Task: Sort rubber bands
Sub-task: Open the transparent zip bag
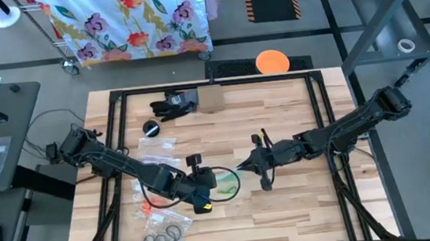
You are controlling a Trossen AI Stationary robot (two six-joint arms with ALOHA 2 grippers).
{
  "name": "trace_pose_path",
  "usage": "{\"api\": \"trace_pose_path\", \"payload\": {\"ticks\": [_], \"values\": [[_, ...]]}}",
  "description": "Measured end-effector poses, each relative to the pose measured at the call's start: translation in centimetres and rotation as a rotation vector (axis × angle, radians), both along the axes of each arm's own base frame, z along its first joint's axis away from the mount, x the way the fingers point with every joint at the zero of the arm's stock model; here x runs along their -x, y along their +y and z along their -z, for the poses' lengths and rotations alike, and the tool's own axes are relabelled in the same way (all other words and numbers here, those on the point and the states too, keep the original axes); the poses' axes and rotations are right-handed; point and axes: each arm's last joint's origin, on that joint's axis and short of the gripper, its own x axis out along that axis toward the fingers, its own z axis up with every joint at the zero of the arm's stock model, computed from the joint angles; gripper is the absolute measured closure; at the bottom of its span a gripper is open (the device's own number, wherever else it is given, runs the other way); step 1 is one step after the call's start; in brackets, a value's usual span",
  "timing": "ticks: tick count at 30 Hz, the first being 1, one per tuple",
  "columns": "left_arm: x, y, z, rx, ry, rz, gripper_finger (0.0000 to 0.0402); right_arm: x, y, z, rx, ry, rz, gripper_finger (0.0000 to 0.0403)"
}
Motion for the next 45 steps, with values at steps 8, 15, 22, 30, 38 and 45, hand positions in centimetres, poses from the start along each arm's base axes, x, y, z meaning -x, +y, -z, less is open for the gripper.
{"api": "trace_pose_path", "payload": {"ticks": [8, 15, 22, 30, 38, 45], "values": [[0.2, 0.3, 0.1, -0.049, 0.014, -0.018, 0.0396, 0.0, 0.3, -0.5, -0.103, -0.021, -0.041, 0.0269], [0.3, 0.3, 0.2, -0.056, 0.035, -0.001, 0.0396, -0.9, 0.5, -2.9, -0.080, -0.091, -0.050, 0.0185], [-0.1, 0.1, 0.0, -0.064, 0.015, 0.046, 0.0396, -3.5, -0.9, -0.5, -0.049, 0.019, 0.028, 0.0180], [0.0, 0.1, -0.1, -0.055, 0.017, 0.056, 0.0396, -4.3, -0.2, 0.1, -0.035, 0.081, 0.013, 0.0186], [-0.1, 0.1, -0.1, -0.041, 0.016, 0.055, 0.0396, -4.3, -0.3, 0.2, -0.029, 0.093, 0.021, 0.0187], [-0.4, 0.2, -0.4, -0.042, -0.017, 0.066, 0.0396, -4.1, -0.6, 0.6, 0.010, 0.133, 0.066, 0.0187]]}}
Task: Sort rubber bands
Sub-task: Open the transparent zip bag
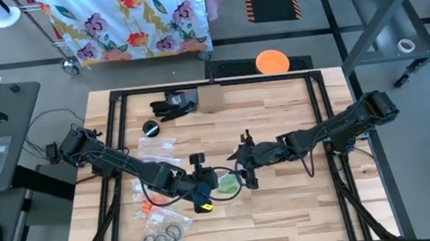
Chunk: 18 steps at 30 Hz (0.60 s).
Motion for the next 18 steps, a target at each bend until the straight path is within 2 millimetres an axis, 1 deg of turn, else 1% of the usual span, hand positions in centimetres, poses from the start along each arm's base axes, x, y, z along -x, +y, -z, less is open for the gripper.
{"api": "trace_pose_path", "payload": {"ticks": [4, 11, 18], "values": [[0.0, 0.0, 0.0, -0.007, 0.003, 0.015, 0.0396, 0.0, 0.1, -0.1, 0.013, -0.007, -0.010, 0.0187], [0.0, 0.3, 0.1, 0.004, 0.013, -0.002, 0.0396, -0.4, 0.4, -1.8, 0.025, -0.068, -0.032, 0.0187], [0.0, 0.3, 0.1, 0.010, 0.015, -0.007, 0.0396, -0.6, 0.6, -2.4, 0.014, -0.090, -0.031, 0.0187]]}}
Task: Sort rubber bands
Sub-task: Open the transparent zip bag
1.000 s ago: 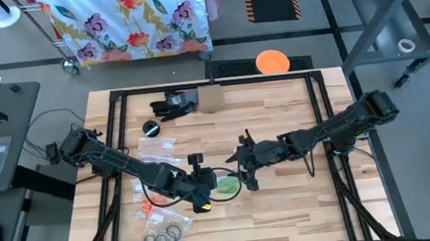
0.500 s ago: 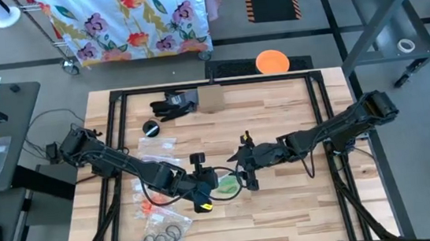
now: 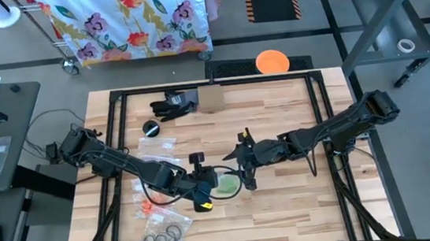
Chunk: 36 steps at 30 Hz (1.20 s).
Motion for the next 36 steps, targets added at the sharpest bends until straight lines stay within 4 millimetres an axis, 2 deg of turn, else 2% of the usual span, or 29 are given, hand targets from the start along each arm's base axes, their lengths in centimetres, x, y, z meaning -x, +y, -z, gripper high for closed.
{"api": "trace_pose_path", "payload": {"ticks": [25, 36], "values": [[-0.1, -0.1, -0.1, -0.007, -0.004, 0.032, 0.0396, 0.6, 0.3, 0.9, 0.030, 0.099, 0.037, 0.0187], [-0.1, -0.1, -0.1, -0.005, -0.002, 0.036, 0.0396, 0.8, 1.2, 0.5, 0.031, 0.069, 0.005, 0.0187]]}}
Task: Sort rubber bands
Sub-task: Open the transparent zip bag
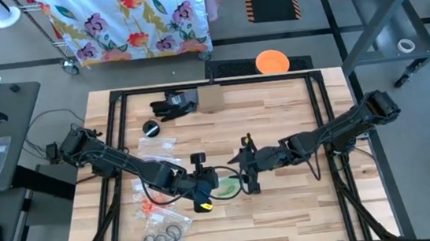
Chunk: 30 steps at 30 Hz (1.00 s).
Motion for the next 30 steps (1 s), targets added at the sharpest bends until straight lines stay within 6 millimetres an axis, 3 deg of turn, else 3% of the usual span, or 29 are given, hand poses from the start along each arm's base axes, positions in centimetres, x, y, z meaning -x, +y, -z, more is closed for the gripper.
{"api": "trace_pose_path", "payload": {"ticks": [30], "values": [[-0.08, -0.05, -0.07, 0.001, -0.007, 0.012, 0.0396, 0.11, -0.35, 0.69, 0.020, 0.055, 0.053, 0.0187]]}}
